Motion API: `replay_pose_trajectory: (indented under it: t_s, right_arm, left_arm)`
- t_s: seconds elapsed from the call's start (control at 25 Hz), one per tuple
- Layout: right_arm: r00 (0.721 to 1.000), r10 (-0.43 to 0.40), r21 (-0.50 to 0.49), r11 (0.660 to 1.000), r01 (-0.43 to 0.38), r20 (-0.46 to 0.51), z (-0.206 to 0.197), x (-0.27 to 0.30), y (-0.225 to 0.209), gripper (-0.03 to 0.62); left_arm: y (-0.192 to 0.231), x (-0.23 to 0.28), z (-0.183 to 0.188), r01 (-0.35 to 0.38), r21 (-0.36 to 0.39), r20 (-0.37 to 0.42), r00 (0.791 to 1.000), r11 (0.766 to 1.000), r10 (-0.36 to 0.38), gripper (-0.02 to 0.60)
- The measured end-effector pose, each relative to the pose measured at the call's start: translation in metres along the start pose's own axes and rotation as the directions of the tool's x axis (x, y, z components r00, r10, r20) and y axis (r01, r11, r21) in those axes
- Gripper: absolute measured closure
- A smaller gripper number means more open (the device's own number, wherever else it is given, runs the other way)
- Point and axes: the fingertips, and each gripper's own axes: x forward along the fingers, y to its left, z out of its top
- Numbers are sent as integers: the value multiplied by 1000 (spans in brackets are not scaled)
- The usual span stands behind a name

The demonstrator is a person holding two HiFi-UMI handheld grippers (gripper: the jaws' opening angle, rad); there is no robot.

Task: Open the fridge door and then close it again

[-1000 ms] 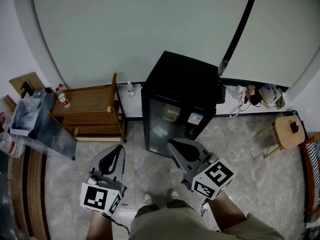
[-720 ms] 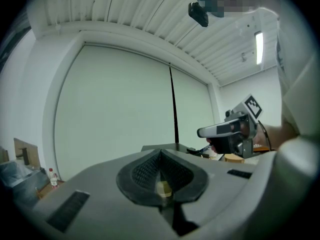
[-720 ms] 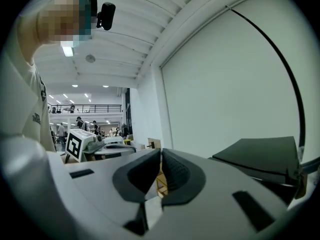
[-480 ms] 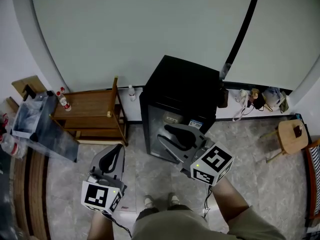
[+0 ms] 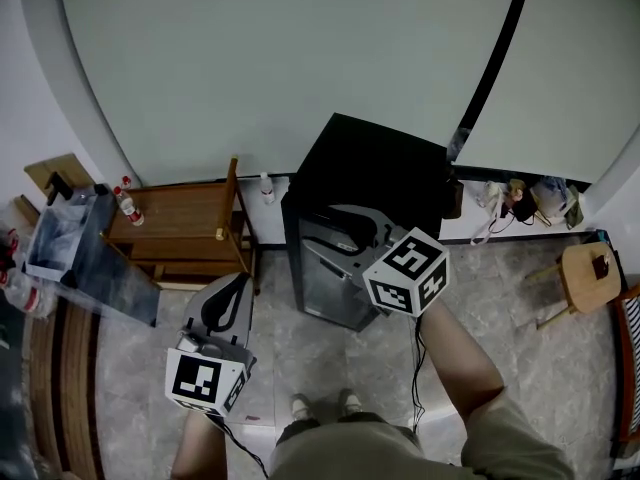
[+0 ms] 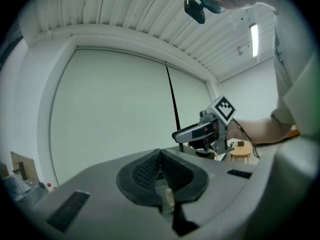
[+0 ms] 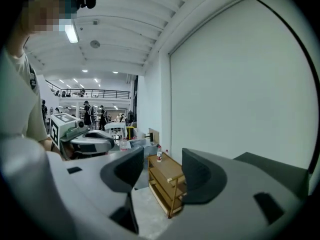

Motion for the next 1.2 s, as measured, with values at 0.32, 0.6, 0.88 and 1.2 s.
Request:
replay_pose_trajectory:
  t_s: [0.32,0.6,0.88,1.2]
  right_arm:
    - [994,-1,-47,999,-4,-106,-17,54,-41,364]
    - [978,23,-69,997,-38,-210,-38,99,-65,353]
    - [947,26,-90,994,-58,-320,-72,135,-86,352]
    - [910,31,-81,994,-71,-414,-112,165,-101,352]
  left_arm:
    - [26,36,1,-3,-9,12,1000,1000,3,574]
    - [55,67,-14,-2,-14,-9,1000,1000,2,574]
    - [73,93,-42,16,-39,-47,999,999,-18,574]
    - [83,115,-63,24,-68,-52,998,997,-27,574]
